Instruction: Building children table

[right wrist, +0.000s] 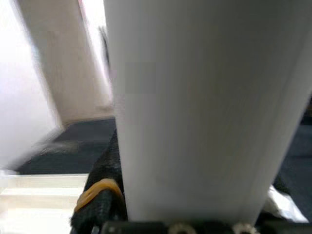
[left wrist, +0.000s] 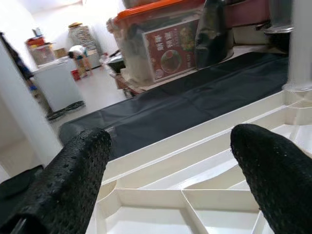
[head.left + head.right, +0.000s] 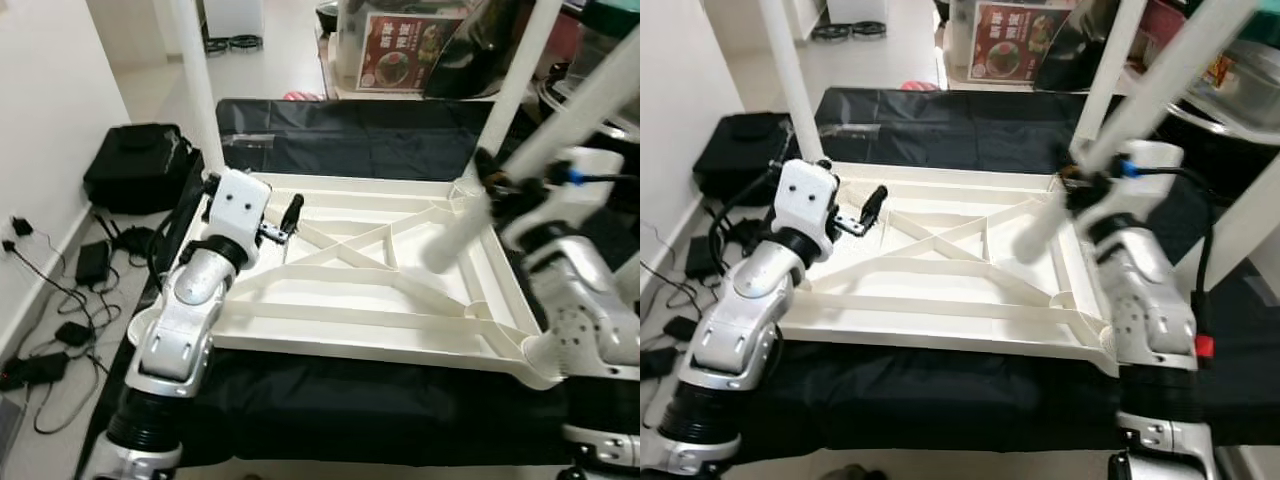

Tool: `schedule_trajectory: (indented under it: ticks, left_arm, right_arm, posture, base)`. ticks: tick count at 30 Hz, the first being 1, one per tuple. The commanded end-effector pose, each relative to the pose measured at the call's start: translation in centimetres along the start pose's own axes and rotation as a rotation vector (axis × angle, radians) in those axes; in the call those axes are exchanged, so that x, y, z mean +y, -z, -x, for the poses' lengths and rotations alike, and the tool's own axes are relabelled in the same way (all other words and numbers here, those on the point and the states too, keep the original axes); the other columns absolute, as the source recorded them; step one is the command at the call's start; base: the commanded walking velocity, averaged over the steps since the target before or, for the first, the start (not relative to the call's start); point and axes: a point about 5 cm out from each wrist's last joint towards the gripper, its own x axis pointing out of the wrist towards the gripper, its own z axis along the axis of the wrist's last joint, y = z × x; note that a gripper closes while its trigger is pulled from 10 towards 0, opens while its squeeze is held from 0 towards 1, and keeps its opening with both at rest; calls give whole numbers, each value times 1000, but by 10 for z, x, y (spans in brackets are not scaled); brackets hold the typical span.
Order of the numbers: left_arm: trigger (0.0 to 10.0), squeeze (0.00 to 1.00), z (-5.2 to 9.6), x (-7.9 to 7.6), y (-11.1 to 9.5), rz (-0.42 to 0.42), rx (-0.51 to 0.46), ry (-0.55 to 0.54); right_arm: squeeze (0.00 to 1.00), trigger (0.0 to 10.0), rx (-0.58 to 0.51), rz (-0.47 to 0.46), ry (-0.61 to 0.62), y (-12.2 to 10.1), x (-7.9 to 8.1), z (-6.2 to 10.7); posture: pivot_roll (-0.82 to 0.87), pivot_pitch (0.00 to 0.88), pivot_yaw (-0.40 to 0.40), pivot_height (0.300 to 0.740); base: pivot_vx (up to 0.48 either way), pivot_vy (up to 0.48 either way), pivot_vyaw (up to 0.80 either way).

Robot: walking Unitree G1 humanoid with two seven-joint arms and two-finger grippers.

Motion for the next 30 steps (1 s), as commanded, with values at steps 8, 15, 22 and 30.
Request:
schedule_trajectory:
  ticks: [8,15,22,30]
  left_arm:
    - [10000,0,0,1,-1,-10,2,-2]
    - [10000,0,0,1,-2,-10,-3,1]
    - [10000,0,1,-2,-3,1,-6,14]
    - [10000,0,6,-16,-3,49,-8,72]
  right_arm:
    - [0,10000,41,177,272,-40,-121,19]
    - [0,10000,-45,108,310,-48,-118,15]
    - [0,10000,-176,-131,73,-45,-53,-11]
    - [0,10000,-351,-352,-283,-73,48,-26]
  posture:
    - [101,115,-55,740]
    - [106,116,-52,740]
    - [108,116,-46,740]
    - [111,113,-50,740]
  base:
    - [0,0,0]
    - [0,0,0]
    - [0,0,0]
    - [0,0,0]
